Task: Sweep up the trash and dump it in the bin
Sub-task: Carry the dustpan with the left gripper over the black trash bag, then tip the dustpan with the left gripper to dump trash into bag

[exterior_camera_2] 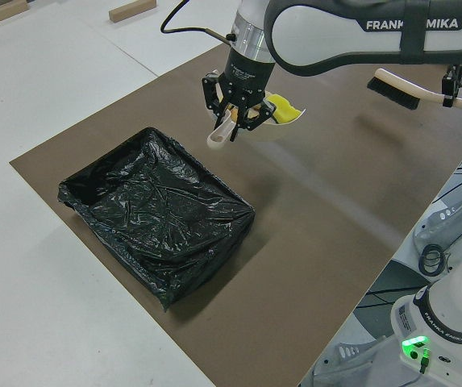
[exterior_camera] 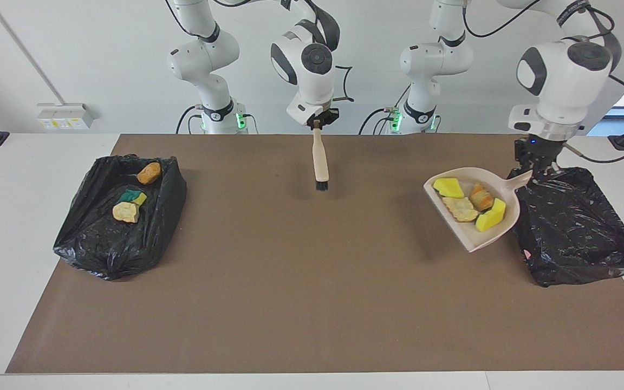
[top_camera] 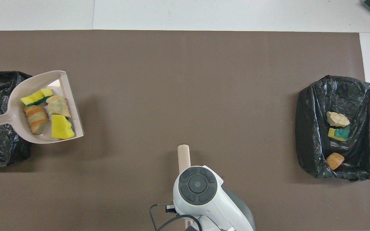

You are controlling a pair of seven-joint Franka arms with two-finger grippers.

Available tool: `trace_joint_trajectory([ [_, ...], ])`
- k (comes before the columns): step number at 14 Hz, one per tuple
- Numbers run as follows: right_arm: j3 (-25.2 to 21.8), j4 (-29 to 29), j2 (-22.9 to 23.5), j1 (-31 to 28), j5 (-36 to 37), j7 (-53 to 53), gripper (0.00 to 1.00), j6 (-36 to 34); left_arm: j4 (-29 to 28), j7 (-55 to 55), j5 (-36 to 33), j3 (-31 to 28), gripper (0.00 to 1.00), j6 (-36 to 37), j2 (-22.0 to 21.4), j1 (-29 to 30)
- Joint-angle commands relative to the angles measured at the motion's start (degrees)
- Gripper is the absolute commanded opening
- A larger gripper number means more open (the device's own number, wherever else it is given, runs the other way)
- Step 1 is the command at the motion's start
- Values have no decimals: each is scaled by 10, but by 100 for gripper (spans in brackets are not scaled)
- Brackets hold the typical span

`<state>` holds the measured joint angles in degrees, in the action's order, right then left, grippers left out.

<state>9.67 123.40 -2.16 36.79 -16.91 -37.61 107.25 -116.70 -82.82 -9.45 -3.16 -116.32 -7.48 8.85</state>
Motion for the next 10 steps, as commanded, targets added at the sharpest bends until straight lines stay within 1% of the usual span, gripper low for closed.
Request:
trace_joint_trajectory([
  [1, -2, 40, -7, 10, -11, -5, 0, 35, 49, -77, 42, 8, 0, 4, 19, 100],
  [3, -2, 47, 4, 13, -10, -8, 0, 55, 134, -179, 44, 8, 0, 4, 80, 147],
  [4, -2, 54, 5, 13, -11, -9, 0, 59, 173, -199, 39, 8, 0, 4, 110, 162],
  [5, -2, 57, 7, 12, -11, -11, 0, 67, 193, -204, 32, 6, 0, -4, 128, 169],
  [6, -2, 61, 11, 13, -11, -14, 0, 80, 196, -203, 3, 6, 0, -24, 142, 173],
  [8, -2, 61, 27, 13, -11, -26, 0, 103, 195, -196, -105, 5, 0, -92, 158, 170],
  [9, -1, 61, 33, 13, -11, -26, 0, 111, 196, -189, -162, 6, 0, -103, 164, 164],
  [10, -1, 61, 35, 13, -11, -24, 0, 114, 196, -184, -200, 6, 0, -107, 165, 160],
])
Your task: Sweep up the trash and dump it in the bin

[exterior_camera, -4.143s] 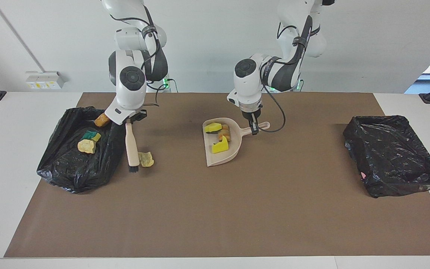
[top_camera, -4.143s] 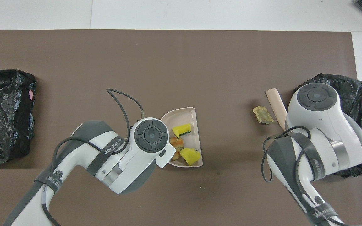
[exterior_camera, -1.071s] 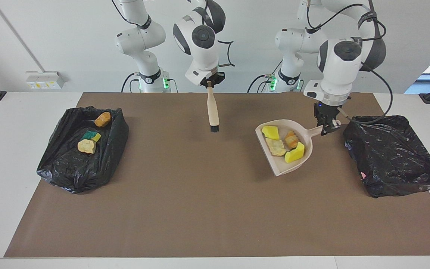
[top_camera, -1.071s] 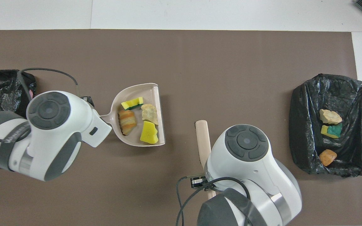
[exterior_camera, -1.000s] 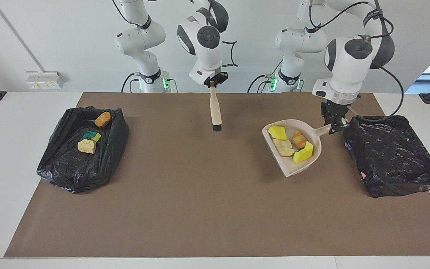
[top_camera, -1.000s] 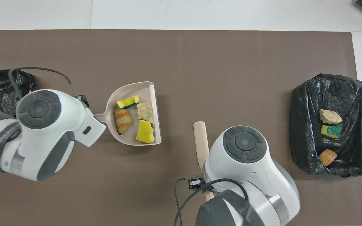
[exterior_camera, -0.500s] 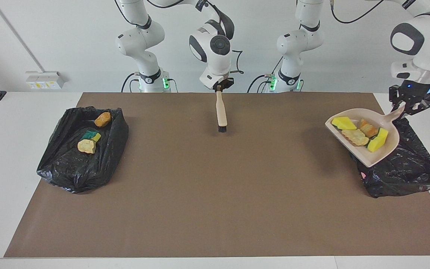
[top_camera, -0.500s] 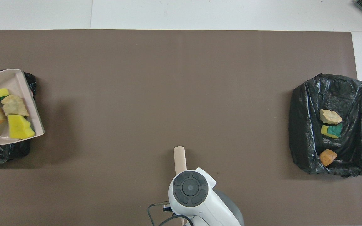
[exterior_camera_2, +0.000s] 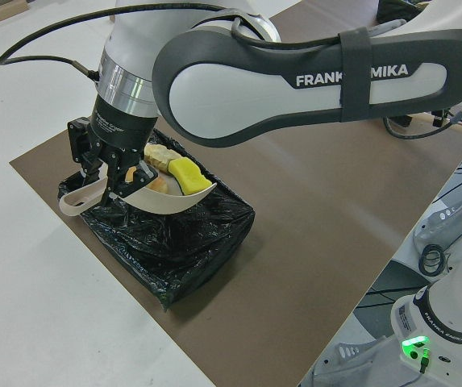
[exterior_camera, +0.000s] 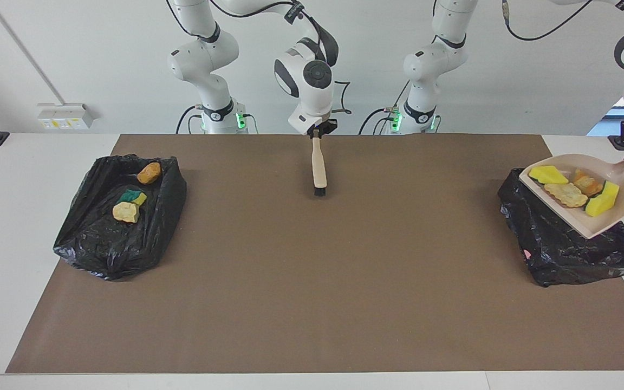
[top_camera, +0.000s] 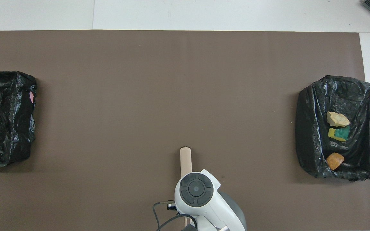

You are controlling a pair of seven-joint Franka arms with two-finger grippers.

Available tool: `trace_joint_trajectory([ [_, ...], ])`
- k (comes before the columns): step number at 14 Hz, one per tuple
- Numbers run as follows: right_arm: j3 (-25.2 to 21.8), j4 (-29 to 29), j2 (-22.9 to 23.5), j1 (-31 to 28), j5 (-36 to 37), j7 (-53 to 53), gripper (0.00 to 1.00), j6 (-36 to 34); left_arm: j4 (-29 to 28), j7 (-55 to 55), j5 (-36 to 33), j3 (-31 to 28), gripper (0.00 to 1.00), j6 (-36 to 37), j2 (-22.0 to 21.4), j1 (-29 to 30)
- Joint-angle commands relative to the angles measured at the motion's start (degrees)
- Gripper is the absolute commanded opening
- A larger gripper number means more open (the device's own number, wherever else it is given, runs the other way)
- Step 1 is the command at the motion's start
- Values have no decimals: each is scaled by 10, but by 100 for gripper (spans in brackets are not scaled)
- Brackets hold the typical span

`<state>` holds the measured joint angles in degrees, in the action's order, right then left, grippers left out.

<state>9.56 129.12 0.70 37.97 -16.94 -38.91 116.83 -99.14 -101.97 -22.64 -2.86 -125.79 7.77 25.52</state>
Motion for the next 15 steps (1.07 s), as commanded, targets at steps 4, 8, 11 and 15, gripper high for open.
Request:
trace_joint_trajectory([
  [4, -1, 3, 5, 12, -10, 2, 0, 11, 14, -1, -246, 4, 0, 20, 7, -45],
  [8, -1, 3, 7, 13, -10, 6, 0, 13, 16, 3, -297, 3, 0, 73, 2, -64],
  [11, -1, 4, 11, 11, -10, 11, 9, 15, 18, -14, -332, 4, 0, 65, -23, -63],
  [15, -1, -1, 16, 10, -10, 22, 87, 14, 23, -24, -202, -1, 0, 67, -49, -54],
])
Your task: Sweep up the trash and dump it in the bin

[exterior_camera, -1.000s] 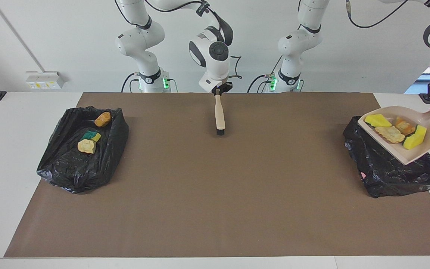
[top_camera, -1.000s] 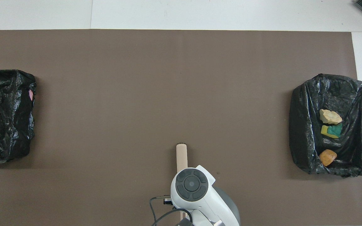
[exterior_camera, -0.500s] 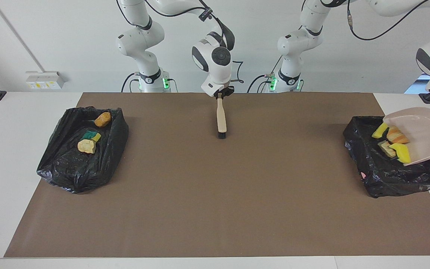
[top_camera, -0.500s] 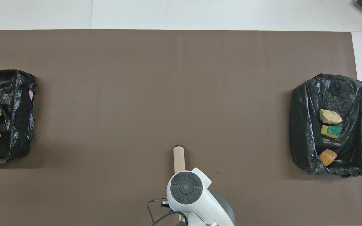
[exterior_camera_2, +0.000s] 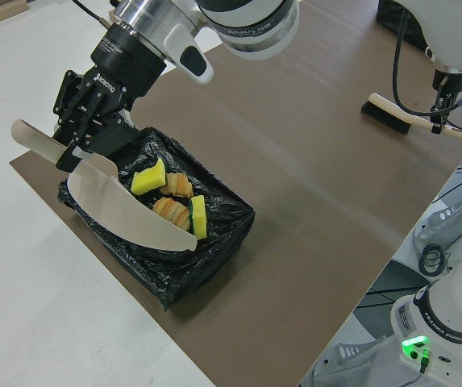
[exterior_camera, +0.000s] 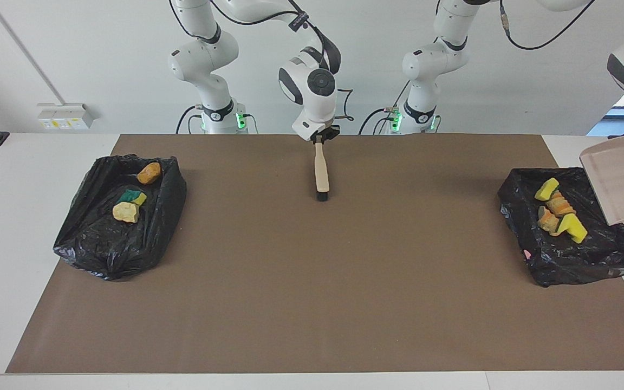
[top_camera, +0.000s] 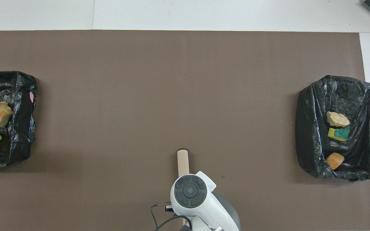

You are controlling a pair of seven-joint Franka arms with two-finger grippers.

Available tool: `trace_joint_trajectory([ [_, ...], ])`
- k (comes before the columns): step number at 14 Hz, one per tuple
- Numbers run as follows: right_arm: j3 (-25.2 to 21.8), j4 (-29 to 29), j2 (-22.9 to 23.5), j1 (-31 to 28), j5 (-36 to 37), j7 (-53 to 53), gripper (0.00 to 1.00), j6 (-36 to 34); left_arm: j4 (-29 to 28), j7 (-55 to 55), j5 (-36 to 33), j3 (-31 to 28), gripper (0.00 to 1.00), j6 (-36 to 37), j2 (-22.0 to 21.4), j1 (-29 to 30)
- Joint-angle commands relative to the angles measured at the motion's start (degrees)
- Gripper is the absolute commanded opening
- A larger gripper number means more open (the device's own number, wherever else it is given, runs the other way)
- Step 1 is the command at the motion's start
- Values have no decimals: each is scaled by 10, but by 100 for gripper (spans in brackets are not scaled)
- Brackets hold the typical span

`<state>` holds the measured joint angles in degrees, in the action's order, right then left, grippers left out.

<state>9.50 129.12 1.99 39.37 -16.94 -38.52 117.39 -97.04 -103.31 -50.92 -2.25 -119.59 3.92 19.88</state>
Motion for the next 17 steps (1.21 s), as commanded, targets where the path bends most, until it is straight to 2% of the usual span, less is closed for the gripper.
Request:
trace_joint_trajectory([
  [1, 0, -4, 4, -2, -9, 17, 100, 7, 3, -16, 161, -8, 0, 3, -10, 4],
  [3, 0, -18, 11, -1, -2, 17, 100, 6, 2, -6, 243, -6, 0, 7, -9, 4],
  [5, -1, -37, 17, -2, 2, 13, 100, 7, -6, 51, 283, 3, 0, 20, -10, -10],
  [6, -3, -45, 16, -5, 5, 13, 100, 10, -10, 99, 292, 6, 0, 45, -9, -39],
  [8, -8, -65, 14, -26, 33, 12, 100, 13, -48, 245, 305, 6, 0, 68, -9, -97],
  [11, -6, -98, 12, -107, 116, 19, 100, 13, -101, 459, 350, 6, 0, 73, -3, -170],
  [15, -7, -151, 0, -192, 168, 24, 100, -5, -112, 722, 409, 6, 0, 75, 34, -271],
  [17, -7, -188, -1, -217, 191, 42, 100, -42, -108, 855, 437, 6, 0, 59, 56, -324],
])
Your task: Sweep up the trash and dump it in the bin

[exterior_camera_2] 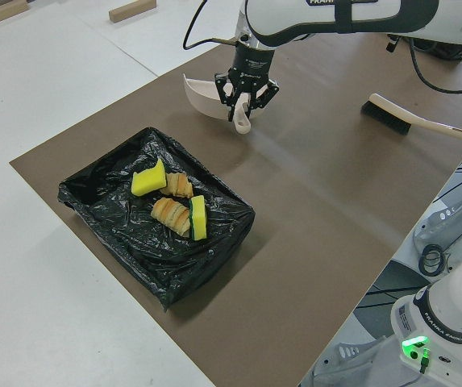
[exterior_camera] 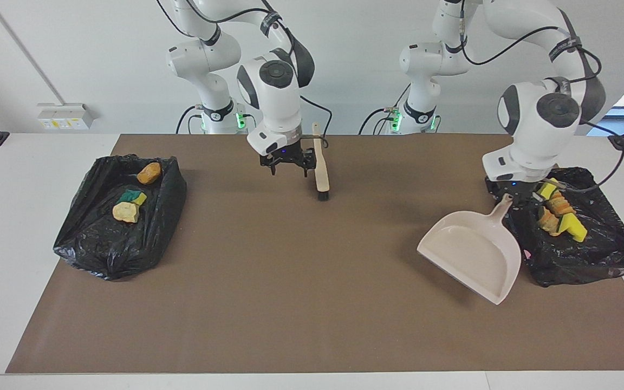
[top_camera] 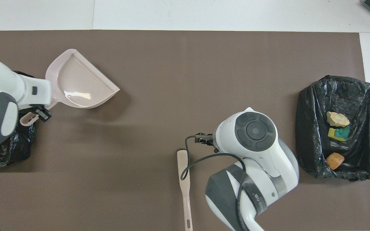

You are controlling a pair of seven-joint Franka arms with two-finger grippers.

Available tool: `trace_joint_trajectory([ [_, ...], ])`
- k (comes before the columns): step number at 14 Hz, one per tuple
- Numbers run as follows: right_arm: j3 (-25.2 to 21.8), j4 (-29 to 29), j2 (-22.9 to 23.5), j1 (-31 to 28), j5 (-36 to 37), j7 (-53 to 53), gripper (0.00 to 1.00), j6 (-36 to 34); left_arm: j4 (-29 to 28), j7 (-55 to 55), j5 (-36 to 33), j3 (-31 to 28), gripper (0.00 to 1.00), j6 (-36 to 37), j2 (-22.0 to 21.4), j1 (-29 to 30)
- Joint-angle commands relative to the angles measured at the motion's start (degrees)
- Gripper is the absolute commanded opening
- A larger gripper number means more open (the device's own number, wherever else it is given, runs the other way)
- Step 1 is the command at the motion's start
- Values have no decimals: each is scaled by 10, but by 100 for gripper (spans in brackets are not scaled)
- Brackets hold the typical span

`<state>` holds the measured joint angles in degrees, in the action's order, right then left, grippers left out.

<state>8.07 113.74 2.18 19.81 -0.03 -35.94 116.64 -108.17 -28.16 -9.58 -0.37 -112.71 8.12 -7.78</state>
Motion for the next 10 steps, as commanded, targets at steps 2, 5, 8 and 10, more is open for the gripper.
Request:
trace_joint_trajectory([
  [2, 6, -81, -3, -54, 28, 51, 100, -76, 7, 232, 36, -13, 0, -36, 30, -99],
  [5, 7, -140, -19, -109, 28, 120, 100, -140, 62, 361, 90, -14, 0, -51, 79, -157],
  [8, 6, -144, -52, -149, 28, 141, 100, -152, 122, 474, 99, -14, 0, -40, 123, -222],
  [10, 3, -153, -57, -163, 30, 141, 100, -164, 163, 527, 103, -14, 0, -24, 155, -247],
])
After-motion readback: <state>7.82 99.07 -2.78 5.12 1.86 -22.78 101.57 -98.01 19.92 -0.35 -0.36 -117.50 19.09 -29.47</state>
